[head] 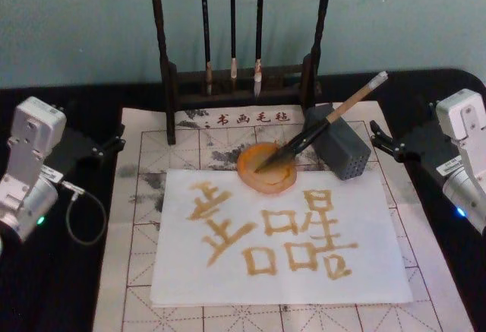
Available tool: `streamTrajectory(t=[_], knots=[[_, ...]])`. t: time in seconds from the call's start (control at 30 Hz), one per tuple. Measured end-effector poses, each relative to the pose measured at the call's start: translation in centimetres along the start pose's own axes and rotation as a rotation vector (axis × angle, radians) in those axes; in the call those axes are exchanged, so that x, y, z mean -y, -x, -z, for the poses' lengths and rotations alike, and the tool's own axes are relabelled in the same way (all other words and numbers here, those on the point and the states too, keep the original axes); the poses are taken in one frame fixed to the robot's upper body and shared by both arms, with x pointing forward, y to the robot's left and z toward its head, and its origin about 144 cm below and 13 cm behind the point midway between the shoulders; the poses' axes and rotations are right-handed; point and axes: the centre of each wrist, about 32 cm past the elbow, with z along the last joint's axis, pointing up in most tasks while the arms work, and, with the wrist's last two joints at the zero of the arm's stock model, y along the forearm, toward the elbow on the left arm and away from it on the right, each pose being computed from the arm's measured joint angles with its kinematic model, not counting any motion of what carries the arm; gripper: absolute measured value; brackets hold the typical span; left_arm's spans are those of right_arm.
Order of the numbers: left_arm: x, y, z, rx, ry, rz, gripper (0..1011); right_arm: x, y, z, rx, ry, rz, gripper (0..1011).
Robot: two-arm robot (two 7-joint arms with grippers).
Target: Pick up the brush from the inkstone, write on the paper, then place the brush back to its original position.
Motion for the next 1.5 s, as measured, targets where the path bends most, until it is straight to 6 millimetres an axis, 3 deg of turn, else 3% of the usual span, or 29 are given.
streamTrajectory(t=[1.5], knots=[[0.00, 0.00, 0.00, 0.000, 0.000, 0.000, 1001, 0.00, 0.00, 0.00, 0.000, 0.000, 0.000, 1002]])
